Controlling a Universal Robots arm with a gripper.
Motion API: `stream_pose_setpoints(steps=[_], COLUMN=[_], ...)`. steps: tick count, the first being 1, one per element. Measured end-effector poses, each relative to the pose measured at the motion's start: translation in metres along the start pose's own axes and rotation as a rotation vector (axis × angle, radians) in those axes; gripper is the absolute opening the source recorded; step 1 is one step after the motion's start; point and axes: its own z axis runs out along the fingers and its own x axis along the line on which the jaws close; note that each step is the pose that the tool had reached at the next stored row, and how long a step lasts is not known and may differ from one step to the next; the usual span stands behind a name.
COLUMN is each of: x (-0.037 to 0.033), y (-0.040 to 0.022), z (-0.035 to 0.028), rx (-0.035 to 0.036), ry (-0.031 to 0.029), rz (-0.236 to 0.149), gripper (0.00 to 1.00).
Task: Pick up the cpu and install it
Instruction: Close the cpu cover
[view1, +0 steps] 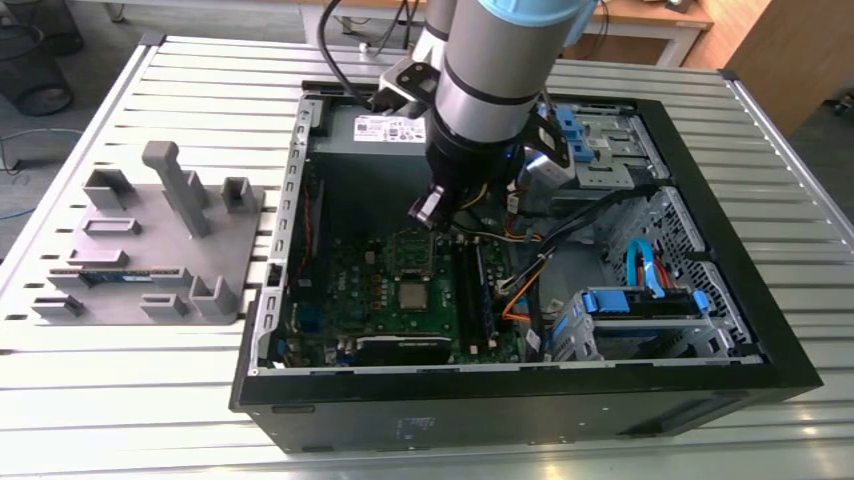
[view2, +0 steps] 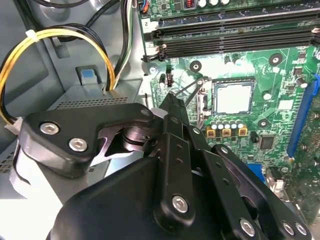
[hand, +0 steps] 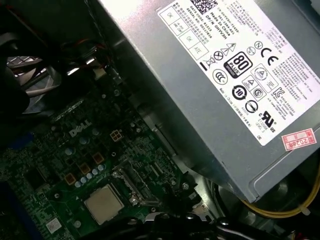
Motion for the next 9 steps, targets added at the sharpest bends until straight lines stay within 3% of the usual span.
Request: stream_pose_setpoints(steps=[9], x=[0.0025], y=[-0.0019], z=[-0.0006], rx=[-0.0015], ry=[0.0033], rz=[-0.028], gripper=[0.11])
